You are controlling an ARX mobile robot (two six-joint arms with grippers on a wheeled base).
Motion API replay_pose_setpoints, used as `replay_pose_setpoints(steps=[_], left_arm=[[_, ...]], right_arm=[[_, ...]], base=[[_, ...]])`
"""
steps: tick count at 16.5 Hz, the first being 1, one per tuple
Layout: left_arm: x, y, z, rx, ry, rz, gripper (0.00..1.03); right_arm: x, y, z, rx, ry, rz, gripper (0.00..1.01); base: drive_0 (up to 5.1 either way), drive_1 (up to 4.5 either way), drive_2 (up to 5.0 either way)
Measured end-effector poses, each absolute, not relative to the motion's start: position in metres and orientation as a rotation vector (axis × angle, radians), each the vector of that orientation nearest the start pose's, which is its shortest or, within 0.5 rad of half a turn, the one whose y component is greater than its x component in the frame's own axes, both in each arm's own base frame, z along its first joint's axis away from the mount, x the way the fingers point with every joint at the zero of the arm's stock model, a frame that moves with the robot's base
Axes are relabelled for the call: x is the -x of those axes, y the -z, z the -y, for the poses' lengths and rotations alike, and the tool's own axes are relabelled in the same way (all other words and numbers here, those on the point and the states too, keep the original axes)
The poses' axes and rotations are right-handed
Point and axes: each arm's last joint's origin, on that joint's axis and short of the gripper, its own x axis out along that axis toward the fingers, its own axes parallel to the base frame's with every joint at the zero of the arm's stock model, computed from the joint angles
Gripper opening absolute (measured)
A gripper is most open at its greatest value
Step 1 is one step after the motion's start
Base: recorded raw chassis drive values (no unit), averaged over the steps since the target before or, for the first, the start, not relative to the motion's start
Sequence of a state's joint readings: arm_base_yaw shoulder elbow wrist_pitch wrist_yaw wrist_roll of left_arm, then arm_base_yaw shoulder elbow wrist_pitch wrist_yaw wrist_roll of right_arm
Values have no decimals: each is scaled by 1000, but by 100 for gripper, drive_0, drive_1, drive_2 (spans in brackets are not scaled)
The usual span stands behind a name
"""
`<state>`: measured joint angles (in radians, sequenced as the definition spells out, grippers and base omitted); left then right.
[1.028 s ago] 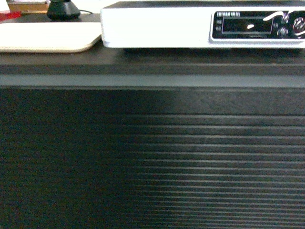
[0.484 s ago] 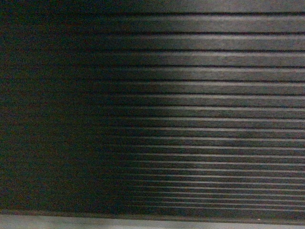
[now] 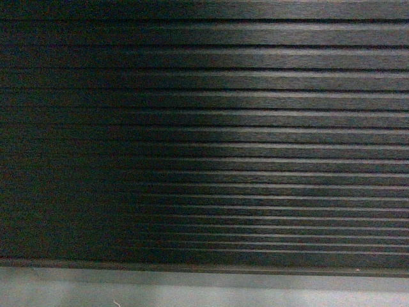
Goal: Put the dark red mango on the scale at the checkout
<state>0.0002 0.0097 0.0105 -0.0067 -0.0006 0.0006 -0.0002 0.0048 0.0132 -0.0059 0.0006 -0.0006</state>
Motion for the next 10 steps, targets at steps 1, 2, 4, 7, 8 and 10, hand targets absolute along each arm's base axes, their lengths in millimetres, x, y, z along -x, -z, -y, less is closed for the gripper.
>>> replay_pose_setpoints(steps=[1, 2, 4, 7, 8, 10], left_arm=[[-98, -166, 0, -1, -1, -6, 98], [-98, -166, 0, -1, -1, -6, 98], [-98, -166, 0, -1, -1, -5, 98], [-98, -166, 0, -1, -1, -5, 98], [-98, -166, 0, -1, -1, -5, 98], [-98, -166, 0, -1, -1, -5, 98]], right_arm=[[-97, -167, 0, 1, 0, 3, 98], [-97, -167, 0, 1, 0, 3, 98], [-97, -167, 0, 1, 0, 3, 98], [-97, -167, 0, 1, 0, 3, 98], [-97, -167, 0, 1, 0, 3, 98], [-97, -167, 0, 1, 0, 3, 98]], base=[[0, 0, 0], [0, 0, 0], [0, 0, 0], [0, 0, 0], [0, 0, 0], [0, 0, 0]])
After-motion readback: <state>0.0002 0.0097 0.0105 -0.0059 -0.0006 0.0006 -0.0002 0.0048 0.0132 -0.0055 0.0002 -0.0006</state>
